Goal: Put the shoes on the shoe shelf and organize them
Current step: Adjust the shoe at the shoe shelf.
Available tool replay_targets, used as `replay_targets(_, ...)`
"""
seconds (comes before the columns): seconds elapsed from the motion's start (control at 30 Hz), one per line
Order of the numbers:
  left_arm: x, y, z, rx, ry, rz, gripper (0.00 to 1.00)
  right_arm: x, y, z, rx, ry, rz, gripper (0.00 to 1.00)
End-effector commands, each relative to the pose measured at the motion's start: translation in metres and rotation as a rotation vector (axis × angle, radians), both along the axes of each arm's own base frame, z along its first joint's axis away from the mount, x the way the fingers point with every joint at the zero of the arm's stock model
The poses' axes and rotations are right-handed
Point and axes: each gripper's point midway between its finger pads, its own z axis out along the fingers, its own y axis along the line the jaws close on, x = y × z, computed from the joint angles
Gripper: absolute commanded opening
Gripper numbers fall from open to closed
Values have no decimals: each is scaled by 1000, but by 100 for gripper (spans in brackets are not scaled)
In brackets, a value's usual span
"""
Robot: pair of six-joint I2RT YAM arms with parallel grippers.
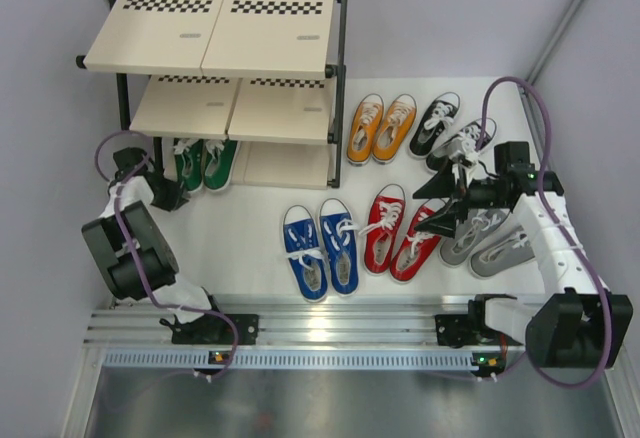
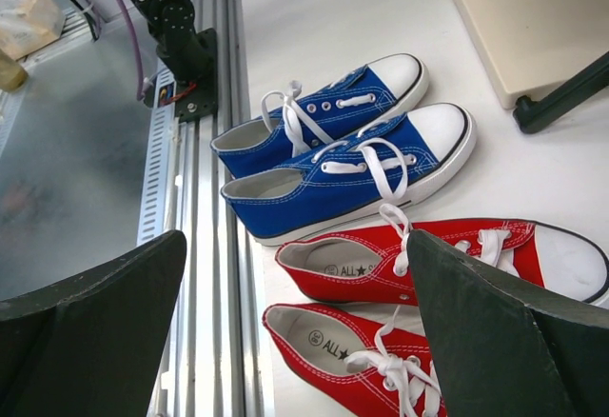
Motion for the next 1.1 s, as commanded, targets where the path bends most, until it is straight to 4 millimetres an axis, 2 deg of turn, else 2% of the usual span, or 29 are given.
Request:
replay_targets(0.0, 31, 8, 22, 38, -90, -10, 16, 8, -2, 18, 35, -85, 3, 100)
replay_targets(0.2, 39, 6, 20, 41, -83, -29, 18, 10, -3, 17, 35, -80, -3, 99)
replay_targets(0.3, 38, 5, 16, 41, -74, -39, 23, 10, -3, 17, 36, -79, -5, 99)
replay_targets(0.4, 34, 4, 17, 52, -75, -53, 33, 10, -4, 17, 35, -79, -7, 99)
replay_targets(0.5, 29, 5, 29, 90, -99, -64, 45, 10, -4, 17, 34, -80, -8, 99)
replay_targets(0.53, 27, 6, 41, 112, -126, -65, 53, 11, -4, 16, 33, -83, -8, 100)
replay_targets(0.6, 21, 5, 48, 137, -143, -68, 57, 11, -5, 16, 28, -86, -11, 99)
replay_targets(0.63, 19, 5, 62, 163, -176, -75, 59, 11, -5, 16, 27, -85, -13, 100)
replay_targets(0.67, 16, 3, 66, 174, -187, -80, 63, 11, -6, 15, 24, -86, -15, 99)
replay_targets(0.7, 11, 1, 65, 180, -189, -85, 65, 12, -6, 16, 22, -92, -17, 99)
replay_targets(0.73, 7, 1, 75, 209, -213, -90, 66, 12, -7, 15, 20, -94, -20, 100)
replay_targets(0.8, 0, -2, 74, 226, -214, -110, 68, 13, -8, 15, 15, -98, -24, 99)
replay_targets(0.9, -1, -15, 85, 232, -281, -194, 68, 11, -9, 12, -5, -114, -26, 99)
replay_targets(0.93, -1, -35, 92, 186, -350, -282, 69, 11, -9, 11, -13, -136, -22, 99)
replay_targets(1.07, -2, -73, 117, 186, -533, -521, 69, 9, -11, 7, -40, -152, -22, 99)
